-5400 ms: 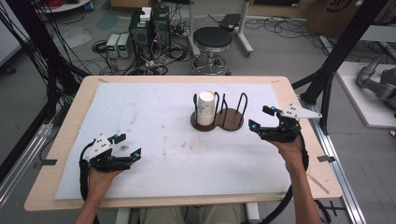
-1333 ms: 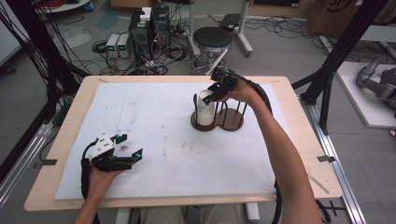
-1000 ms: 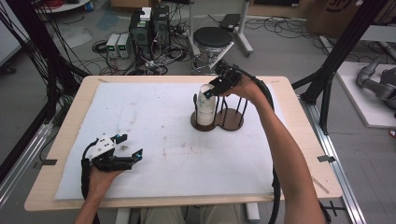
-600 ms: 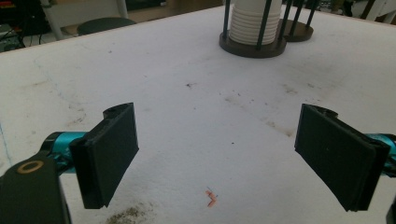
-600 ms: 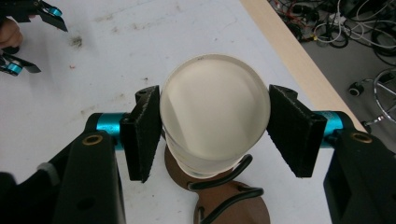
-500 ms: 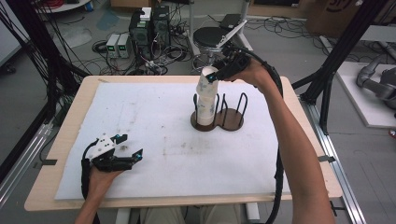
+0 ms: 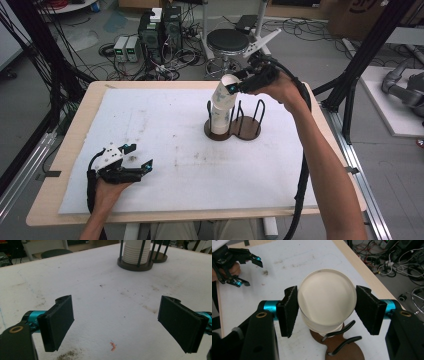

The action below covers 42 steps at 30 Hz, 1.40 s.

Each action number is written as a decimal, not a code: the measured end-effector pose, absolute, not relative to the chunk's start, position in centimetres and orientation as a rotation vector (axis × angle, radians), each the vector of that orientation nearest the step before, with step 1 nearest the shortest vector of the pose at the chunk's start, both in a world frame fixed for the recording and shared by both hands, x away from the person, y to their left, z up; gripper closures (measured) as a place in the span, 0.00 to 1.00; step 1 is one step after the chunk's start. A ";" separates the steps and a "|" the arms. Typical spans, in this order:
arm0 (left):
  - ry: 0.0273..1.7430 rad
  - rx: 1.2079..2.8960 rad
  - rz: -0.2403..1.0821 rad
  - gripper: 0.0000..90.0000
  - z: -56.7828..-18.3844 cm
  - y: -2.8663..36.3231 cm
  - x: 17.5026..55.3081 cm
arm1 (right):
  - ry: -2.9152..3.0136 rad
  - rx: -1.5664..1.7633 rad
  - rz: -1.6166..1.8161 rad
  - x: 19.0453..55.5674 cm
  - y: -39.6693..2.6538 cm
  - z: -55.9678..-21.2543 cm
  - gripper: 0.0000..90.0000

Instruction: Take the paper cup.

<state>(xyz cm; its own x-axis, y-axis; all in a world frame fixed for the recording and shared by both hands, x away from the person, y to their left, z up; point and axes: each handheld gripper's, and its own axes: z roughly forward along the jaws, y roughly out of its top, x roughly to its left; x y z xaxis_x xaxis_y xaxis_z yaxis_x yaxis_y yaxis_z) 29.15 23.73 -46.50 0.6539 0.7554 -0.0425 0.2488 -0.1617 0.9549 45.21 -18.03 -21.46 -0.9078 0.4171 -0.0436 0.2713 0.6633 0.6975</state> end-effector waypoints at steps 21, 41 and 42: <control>0.811 1.718 0.550 0.15 -46.5 23.7 29.1 | 2.464 0.534 1.422 34.1 -22.0 -28.6 0.43; 0.814 1.719 0.553 0.15 -46.5 23.7 29.1 | 2.349 0.527 1.600 30.7 -20.2 -35.2 0.43; 0.814 1.719 0.553 0.15 -46.5 23.7 29.1 | 2.349 0.527 1.600 30.7 -20.2 -35.2 0.43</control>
